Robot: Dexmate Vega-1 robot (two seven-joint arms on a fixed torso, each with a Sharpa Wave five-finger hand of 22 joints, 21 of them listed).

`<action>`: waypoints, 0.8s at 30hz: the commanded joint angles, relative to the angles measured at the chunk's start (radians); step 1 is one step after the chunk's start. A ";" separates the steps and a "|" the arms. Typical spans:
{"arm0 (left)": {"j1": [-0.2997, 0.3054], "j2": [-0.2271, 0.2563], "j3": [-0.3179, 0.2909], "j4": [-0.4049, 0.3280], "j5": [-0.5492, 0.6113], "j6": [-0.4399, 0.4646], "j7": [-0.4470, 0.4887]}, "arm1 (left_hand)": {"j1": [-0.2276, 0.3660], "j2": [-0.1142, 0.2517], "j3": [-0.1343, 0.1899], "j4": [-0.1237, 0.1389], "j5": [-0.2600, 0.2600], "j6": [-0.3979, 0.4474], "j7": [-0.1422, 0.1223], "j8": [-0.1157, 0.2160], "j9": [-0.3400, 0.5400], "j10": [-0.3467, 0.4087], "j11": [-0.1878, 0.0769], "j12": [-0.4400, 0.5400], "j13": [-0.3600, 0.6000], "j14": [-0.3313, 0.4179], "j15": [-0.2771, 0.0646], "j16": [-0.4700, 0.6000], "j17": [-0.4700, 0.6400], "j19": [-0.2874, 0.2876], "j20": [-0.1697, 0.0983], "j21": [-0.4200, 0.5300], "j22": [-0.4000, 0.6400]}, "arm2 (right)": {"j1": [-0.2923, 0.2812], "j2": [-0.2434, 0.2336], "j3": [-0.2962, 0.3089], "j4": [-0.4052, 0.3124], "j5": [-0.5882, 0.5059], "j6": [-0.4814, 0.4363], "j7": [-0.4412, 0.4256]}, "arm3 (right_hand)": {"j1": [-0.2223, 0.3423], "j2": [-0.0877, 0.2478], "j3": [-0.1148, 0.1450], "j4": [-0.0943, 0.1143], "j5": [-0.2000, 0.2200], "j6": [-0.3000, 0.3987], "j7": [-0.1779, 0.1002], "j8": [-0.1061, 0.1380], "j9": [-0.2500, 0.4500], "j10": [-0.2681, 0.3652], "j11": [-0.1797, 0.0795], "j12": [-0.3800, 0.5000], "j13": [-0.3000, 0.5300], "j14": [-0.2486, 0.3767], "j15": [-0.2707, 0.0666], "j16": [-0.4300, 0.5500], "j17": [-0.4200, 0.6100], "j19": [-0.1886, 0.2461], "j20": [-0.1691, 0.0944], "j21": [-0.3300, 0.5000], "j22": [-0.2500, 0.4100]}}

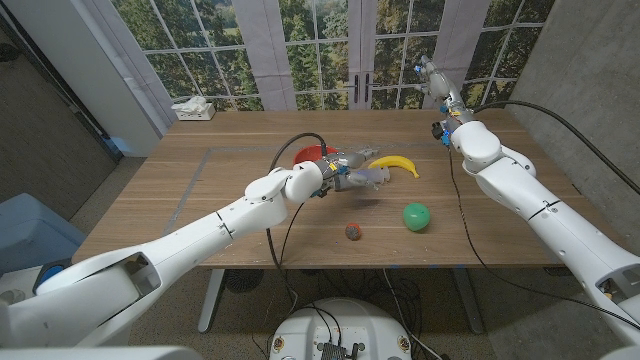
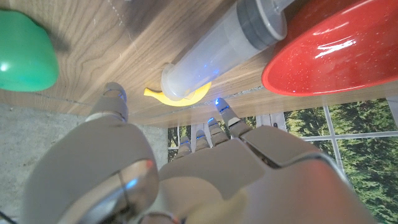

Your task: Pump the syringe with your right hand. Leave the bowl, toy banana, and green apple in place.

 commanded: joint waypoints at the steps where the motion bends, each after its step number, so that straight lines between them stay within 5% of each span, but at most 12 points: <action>1: 0.094 0.000 -0.111 0.017 -0.105 -0.106 0.164 | -0.038 0.014 0.002 0.015 -0.002 -0.030 -0.023 0.001 0.000 -0.034 -0.010 0.004 -0.007 -0.039 -0.002 -0.001 0.003 -0.025 0.001 -0.023 0.002 | -0.001 0.004 -0.004 0.009 0.005 0.013 0.011 | 0.009 0.038 0.004 -0.007 0.002 0.003 -0.005 0.000 0.001 0.003 0.005 0.004 -0.001 0.003 0.008 0.005 0.000 0.006 0.007 0.003 0.001; 15: 0.175 -0.021 -0.216 0.049 -0.298 -0.220 0.281 | -0.179 0.114 0.014 0.062 0.010 -0.127 -0.037 0.006 -0.005 -0.184 -0.037 0.005 -0.031 -0.253 -0.029 -0.010 -0.007 -0.147 -0.020 -0.139 0.002 | -0.026 0.020 0.010 0.037 0.041 0.078 0.024 | 0.006 0.031 0.000 -0.008 0.001 0.003 -0.002 0.000 0.001 0.001 0.011 0.004 -0.001 0.000 0.009 0.005 0.001 0.006 0.001 0.003 0.001; 24: 0.210 -0.034 -0.269 0.066 -0.421 -0.271 0.312 | -0.258 0.147 0.019 0.112 0.019 -0.104 -0.024 0.015 -0.008 -0.190 -0.038 0.013 -0.037 -0.288 -0.063 0.000 -0.007 -0.179 -0.036 -0.176 0.002 | -0.056 0.025 0.024 0.043 0.064 0.121 0.024 | 0.004 0.029 -0.003 -0.008 0.000 0.004 0.001 0.000 0.001 0.000 0.011 0.003 -0.001 -0.001 0.008 0.005 0.001 0.006 -0.001 0.003 0.001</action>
